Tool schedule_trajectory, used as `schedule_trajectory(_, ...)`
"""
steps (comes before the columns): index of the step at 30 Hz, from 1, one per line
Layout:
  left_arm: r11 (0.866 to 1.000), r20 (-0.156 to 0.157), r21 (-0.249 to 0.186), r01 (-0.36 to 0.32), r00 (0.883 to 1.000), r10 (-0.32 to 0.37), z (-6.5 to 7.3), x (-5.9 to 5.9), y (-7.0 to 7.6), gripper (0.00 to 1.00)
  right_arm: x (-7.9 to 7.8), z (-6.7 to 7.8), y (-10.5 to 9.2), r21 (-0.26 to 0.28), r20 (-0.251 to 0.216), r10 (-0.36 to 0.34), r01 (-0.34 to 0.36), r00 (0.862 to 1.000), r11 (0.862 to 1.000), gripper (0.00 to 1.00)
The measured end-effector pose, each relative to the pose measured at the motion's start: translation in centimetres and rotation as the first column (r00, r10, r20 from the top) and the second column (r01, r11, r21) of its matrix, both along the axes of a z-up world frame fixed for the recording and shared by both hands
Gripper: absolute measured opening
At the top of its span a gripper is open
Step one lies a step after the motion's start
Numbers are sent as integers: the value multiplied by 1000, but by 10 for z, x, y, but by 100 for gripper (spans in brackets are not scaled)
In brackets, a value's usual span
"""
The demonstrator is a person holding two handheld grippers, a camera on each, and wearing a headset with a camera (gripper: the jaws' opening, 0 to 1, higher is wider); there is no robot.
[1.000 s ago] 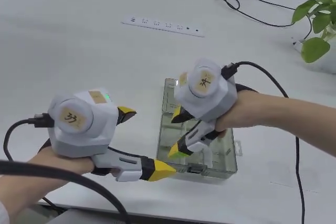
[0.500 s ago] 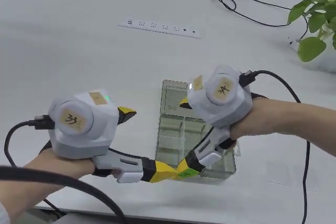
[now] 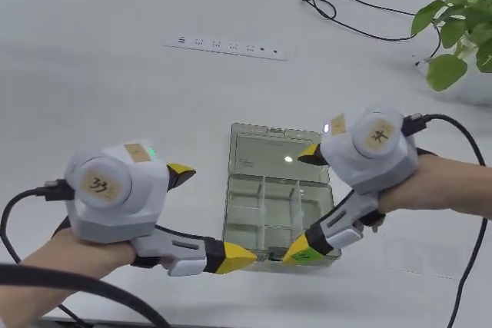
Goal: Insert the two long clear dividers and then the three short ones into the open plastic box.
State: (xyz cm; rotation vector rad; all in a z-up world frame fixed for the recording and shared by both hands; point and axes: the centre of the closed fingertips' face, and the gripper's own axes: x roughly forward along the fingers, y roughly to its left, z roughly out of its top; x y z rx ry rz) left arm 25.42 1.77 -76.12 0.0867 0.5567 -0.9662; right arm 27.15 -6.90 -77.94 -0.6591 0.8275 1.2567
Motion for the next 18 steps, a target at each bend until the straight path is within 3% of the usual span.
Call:
schedule_trajectory(12, 1000, 5, 1, 0, 1000, 0, 2, 5, 2, 95, 4, 1, -57, -16, 4, -111, 111, 994, 994, 99)
schedule_trajectory(18, 1000, 8, -3, -5, 1000, 5, 3, 6, 0, 94, 0, -13, -87, -57, -14, -139, 138, 990, 989, 98)
